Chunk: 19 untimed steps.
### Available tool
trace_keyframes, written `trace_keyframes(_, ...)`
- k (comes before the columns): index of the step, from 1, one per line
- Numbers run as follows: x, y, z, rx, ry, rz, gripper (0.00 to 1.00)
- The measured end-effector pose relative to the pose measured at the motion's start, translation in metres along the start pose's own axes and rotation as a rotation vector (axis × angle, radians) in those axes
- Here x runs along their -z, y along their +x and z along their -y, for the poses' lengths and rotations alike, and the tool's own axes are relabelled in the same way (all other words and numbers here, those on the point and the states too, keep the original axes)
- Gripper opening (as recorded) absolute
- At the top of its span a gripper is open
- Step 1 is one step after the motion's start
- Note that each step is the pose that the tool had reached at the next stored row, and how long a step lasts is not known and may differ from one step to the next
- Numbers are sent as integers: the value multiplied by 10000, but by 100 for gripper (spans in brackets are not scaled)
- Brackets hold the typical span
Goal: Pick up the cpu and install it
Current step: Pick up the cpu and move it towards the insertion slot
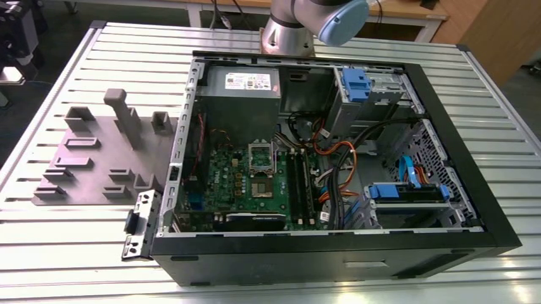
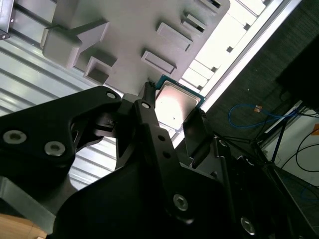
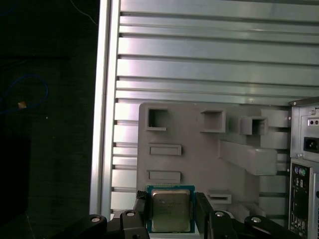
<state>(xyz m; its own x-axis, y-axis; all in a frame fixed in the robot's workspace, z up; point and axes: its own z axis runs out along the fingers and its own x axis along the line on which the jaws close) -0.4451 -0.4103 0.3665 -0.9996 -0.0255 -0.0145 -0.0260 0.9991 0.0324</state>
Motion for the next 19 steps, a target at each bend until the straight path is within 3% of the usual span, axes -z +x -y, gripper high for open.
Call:
trace_keyframes(16,84,-1,-3,0,0,1,47)
trace_keyframes(19,129,-2,-4,0,0,0,47)
